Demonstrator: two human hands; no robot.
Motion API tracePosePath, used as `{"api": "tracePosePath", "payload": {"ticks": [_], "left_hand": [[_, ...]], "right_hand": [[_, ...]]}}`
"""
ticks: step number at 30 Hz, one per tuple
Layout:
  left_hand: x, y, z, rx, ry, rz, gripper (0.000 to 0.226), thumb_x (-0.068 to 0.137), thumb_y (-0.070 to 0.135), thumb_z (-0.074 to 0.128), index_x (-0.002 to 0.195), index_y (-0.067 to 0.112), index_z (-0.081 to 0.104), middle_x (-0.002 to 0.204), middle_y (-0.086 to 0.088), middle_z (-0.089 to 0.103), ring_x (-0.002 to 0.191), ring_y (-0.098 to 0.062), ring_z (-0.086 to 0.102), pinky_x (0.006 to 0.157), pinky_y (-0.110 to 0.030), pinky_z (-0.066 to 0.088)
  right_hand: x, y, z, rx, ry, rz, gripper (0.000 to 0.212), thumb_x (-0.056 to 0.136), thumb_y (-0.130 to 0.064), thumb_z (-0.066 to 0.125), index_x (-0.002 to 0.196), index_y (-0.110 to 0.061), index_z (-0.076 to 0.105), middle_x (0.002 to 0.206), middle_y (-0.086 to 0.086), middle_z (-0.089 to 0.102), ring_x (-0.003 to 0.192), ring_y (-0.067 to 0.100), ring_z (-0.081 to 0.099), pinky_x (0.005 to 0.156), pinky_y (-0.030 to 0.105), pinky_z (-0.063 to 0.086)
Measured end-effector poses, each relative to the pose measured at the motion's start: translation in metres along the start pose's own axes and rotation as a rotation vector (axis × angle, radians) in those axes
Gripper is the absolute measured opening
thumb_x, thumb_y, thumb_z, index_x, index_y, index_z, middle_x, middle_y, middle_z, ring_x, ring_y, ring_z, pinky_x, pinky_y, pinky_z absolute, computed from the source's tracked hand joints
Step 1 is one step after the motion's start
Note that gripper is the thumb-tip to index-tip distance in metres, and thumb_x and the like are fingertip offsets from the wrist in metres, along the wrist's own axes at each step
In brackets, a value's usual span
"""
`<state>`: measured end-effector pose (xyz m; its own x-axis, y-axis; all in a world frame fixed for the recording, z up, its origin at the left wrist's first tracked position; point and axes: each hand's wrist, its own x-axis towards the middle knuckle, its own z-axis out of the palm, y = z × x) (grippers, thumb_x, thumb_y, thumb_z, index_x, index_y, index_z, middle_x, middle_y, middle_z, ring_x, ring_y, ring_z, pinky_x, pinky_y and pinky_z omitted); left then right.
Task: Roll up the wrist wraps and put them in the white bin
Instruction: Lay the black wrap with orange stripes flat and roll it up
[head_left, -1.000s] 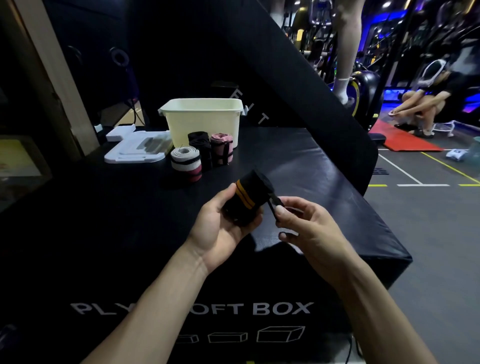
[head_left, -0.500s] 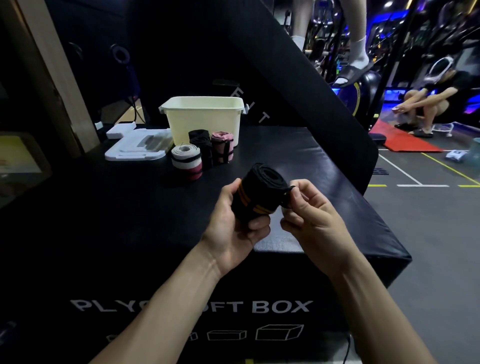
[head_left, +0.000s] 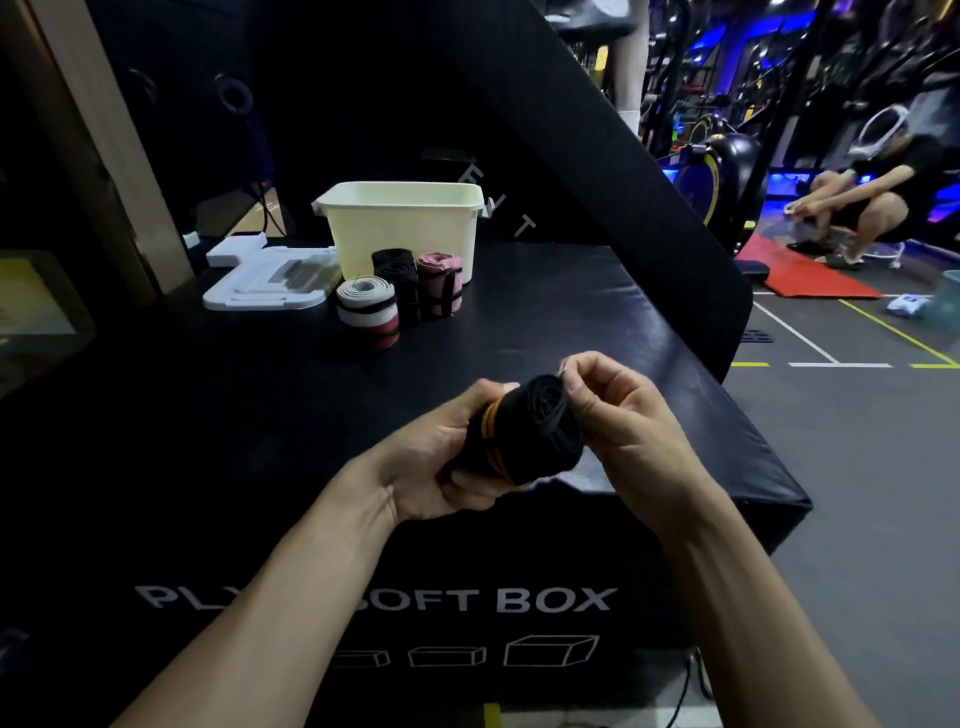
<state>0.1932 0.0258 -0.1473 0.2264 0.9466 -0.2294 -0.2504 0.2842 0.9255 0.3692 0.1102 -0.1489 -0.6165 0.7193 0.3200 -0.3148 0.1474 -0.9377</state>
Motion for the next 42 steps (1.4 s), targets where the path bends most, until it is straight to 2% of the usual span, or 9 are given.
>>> {"api": "tracePosePath", "payload": {"ticks": [8, 12, 15, 19, 24, 28, 31, 34, 42], "left_hand": [[0.008, -0.002, 0.003, 0.313, 0.128, -0.133, 0.04, 0.091, 0.056, 0.058, 0.091, 0.016, 0.057, 0.059, 0.002, 0.045, 0.038, -0.006, 0.023, 0.045, -0.022, 0.005], [0.016, -0.002, 0.004, 0.37, 0.221, -0.062, 0.045, 0.099, 0.06, 0.051, 0.096, 0.015, 0.058, 0.06, 0.003, 0.042, 0.046, -0.01, 0.022, 0.046, -0.023, 0.006], [0.014, 0.005, 0.004, 0.343, 0.268, 0.025, 0.037, 0.103, 0.049, 0.049, 0.088, 0.016, 0.06, 0.058, 0.0, 0.04, 0.039, -0.009, 0.025, 0.045, -0.023, 0.007], [0.003, 0.007, 0.002, 0.328, 0.186, 0.031, 0.038, 0.1, 0.05, 0.053, 0.076, 0.022, 0.061, 0.059, 0.001, 0.041, 0.041, -0.009, 0.026, 0.044, -0.027, 0.007], [0.0, 0.011, -0.002, 0.072, 0.11, 0.073, 0.046, 0.1, 0.053, 0.047, 0.066, 0.021, 0.046, 0.057, -0.004, 0.034, 0.036, -0.009, 0.024, 0.042, -0.022, 0.008], [0.003, 0.009, -0.006, -0.039, 0.159, 0.144, 0.043, 0.1, 0.053, 0.044, 0.076, 0.018, 0.054, 0.065, -0.007, 0.055, 0.04, -0.012, 0.037, 0.037, -0.02, 0.021], [0.008, 0.005, -0.008, -0.032, 0.321, 0.208, 0.039, 0.096, 0.054, 0.054, 0.093, 0.017, 0.066, 0.084, -0.009, 0.061, 0.064, -0.017, 0.056, 0.057, -0.027, 0.045], [0.01, 0.003, -0.007, 0.121, 0.415, 0.329, 0.026, 0.1, 0.041, 0.058, 0.111, 0.02, 0.068, 0.097, -0.005, 0.065, 0.086, -0.019, 0.063, 0.07, -0.033, 0.051], [-0.004, 0.004, -0.013, 0.196, 0.29, 0.538, 0.037, 0.091, 0.024, 0.072, 0.127, 0.023, 0.066, 0.116, -0.013, 0.07, 0.107, -0.027, 0.069, 0.094, -0.037, 0.056]], "right_hand": [[-0.004, -0.015, -0.006, -0.284, -0.294, 0.006, 0.015, 0.095, -0.019, 0.061, 0.09, -0.005, 0.06, 0.081, -0.002, 0.054, 0.078, 0.01, 0.047, 0.071, 0.02, 0.038], [0.003, -0.013, 0.008, -0.566, -0.135, 0.053, 0.019, 0.1, -0.02, 0.063, 0.081, -0.016, 0.06, 0.07, -0.009, 0.053, 0.067, 0.005, 0.046, 0.061, 0.024, 0.036], [0.007, -0.011, 0.013, -0.339, 0.065, 0.224, 0.022, 0.1, -0.017, 0.061, 0.079, -0.013, 0.063, 0.076, 0.009, 0.055, 0.07, 0.021, 0.049, 0.061, 0.031, 0.037], [0.001, -0.013, 0.002, 0.008, -0.116, 0.443, 0.017, 0.097, -0.025, 0.06, 0.085, -0.012, 0.062, 0.079, 0.004, 0.058, 0.071, 0.013, 0.056, 0.065, 0.025, 0.049], [0.0, -0.002, 0.007, 0.135, -0.03, 0.352, 0.012, 0.087, -0.021, 0.065, 0.094, -0.014, 0.059, 0.081, 0.002, 0.061, 0.075, 0.014, 0.058, 0.068, 0.028, 0.053], [-0.006, -0.001, 0.015, -0.02, 0.17, 0.149, 0.012, 0.099, -0.018, 0.06, 0.101, -0.006, 0.06, 0.09, 0.014, 0.06, 0.079, 0.021, 0.057, 0.065, 0.027, 0.053], [-0.011, -0.006, 0.016, -0.086, 0.16, 0.067, 0.033, 0.099, -0.037, 0.053, 0.118, -0.011, 0.06, 0.108, 0.014, 0.066, 0.08, 0.024, 0.066, 0.066, 0.035, 0.06], [-0.014, -0.004, 0.018, -0.229, 0.16, 0.081, 0.04, 0.089, -0.049, 0.06, 0.121, -0.027, 0.06, 0.116, 0.007, 0.066, 0.088, 0.026, 0.074, 0.067, 0.042, 0.063], [-0.011, -0.002, 0.012, -0.073, 0.131, 0.082, 0.035, 0.095, -0.01, 0.065, 0.129, -0.014, 0.057, 0.12, 0.009, 0.068, 0.1, 0.024, 0.073, 0.079, 0.044, 0.063]]}}
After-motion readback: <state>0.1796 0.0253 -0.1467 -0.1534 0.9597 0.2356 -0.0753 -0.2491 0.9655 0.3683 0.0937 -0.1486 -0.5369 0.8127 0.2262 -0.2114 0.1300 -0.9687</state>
